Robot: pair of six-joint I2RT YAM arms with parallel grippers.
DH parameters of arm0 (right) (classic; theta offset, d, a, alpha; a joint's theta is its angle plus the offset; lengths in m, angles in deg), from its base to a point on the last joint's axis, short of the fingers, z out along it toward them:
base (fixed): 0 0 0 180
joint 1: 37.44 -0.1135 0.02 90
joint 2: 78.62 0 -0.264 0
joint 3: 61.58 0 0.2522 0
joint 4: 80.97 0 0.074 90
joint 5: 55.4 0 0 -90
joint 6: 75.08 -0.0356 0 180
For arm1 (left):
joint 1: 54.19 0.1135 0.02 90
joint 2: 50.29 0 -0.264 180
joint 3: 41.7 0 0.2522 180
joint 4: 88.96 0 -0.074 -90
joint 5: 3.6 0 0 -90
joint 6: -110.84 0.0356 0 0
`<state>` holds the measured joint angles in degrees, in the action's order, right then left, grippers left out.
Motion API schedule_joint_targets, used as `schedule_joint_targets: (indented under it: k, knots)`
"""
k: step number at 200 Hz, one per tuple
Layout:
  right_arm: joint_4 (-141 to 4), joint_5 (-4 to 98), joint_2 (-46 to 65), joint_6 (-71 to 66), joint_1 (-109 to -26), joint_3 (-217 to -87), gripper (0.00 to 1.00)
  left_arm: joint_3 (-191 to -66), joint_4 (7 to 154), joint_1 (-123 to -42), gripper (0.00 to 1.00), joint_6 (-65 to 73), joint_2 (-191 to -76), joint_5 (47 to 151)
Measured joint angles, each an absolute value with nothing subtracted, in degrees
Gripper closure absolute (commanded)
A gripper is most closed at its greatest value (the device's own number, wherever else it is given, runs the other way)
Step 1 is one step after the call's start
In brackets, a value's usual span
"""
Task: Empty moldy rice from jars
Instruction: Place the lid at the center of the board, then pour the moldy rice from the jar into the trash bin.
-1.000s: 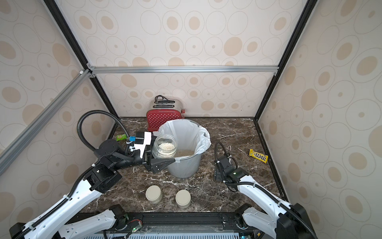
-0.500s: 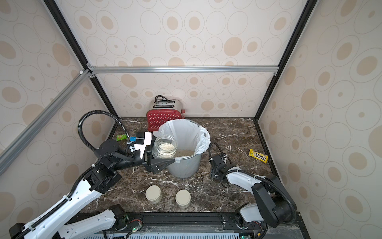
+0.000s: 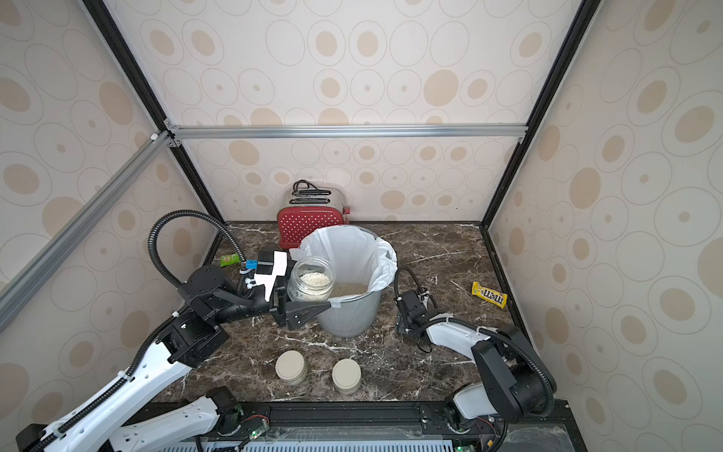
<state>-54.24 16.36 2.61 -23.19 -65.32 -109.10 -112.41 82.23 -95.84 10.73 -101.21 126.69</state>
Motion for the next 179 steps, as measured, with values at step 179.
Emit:
schedule_joint_targets:
  k: [179]
  knots:
    - [-35.7, 26.28, -31.99, -8.79, -58.0, -127.57, 0.08, -122.36, 66.32, -95.84, 0.61, 21.48, -106.08, 123.46]
